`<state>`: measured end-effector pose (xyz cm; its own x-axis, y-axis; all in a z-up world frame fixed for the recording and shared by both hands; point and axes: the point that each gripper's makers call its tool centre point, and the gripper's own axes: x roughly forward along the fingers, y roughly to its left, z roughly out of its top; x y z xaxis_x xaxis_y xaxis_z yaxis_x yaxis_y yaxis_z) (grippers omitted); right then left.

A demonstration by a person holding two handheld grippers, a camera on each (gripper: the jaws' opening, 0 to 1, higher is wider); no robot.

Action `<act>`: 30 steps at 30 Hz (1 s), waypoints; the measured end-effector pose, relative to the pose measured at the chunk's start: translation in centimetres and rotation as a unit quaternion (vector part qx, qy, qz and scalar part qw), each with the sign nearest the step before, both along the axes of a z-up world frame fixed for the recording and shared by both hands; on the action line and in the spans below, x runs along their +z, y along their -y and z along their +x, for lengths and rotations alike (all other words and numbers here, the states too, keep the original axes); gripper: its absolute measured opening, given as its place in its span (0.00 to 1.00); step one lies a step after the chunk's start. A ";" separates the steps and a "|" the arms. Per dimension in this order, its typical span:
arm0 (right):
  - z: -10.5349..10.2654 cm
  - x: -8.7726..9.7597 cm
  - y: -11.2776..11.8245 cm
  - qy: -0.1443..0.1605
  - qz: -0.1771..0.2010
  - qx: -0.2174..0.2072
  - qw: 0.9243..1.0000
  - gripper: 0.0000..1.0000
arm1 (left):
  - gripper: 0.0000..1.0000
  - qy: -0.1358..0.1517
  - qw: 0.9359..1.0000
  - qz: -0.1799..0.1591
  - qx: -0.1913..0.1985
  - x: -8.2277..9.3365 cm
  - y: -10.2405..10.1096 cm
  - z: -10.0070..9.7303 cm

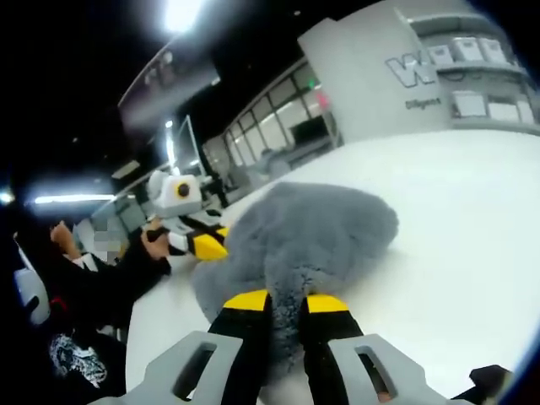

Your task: Open the folded towel by lifting each exposed corner and separating the folded layers until the towel lies flat within the target outline without major curled edges

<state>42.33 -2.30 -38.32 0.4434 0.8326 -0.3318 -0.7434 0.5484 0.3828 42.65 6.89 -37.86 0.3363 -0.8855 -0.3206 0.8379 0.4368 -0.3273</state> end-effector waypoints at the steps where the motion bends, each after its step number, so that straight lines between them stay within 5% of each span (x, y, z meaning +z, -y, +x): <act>1: 0.0 0.0 0.0 0.001 -0.001 0.000 1.000 0.09 | 0.07 0.000 1.000 0.000 0.000 0.0 0.0 0.0; 23: 0.5 0.2 0.3 0.022 -0.009 0.001 1.000 0.14 | 0.15 0.018 1.000 0.001 0.003 0.2 -0.2 0.7; 28: 0.4 0.3 0.5 0.034 -0.018 0.011 0.999 0.19 | 0.30 0.027 1.000 0.008 0.014 0.2 -0.9 1.3; 30: 0.5 0.4 0.6 0.040 -0.021 0.013 0.999 0.23 | 0.50 0.033 0.999 0.014 0.035 0.3 -1.6 2.3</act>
<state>42.79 -2.89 -37.90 0.4474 0.8306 -0.3315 -0.7851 0.5423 0.2992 44.90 8.46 -37.58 0.4187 -0.8497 -0.3204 0.8238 0.5039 -0.2597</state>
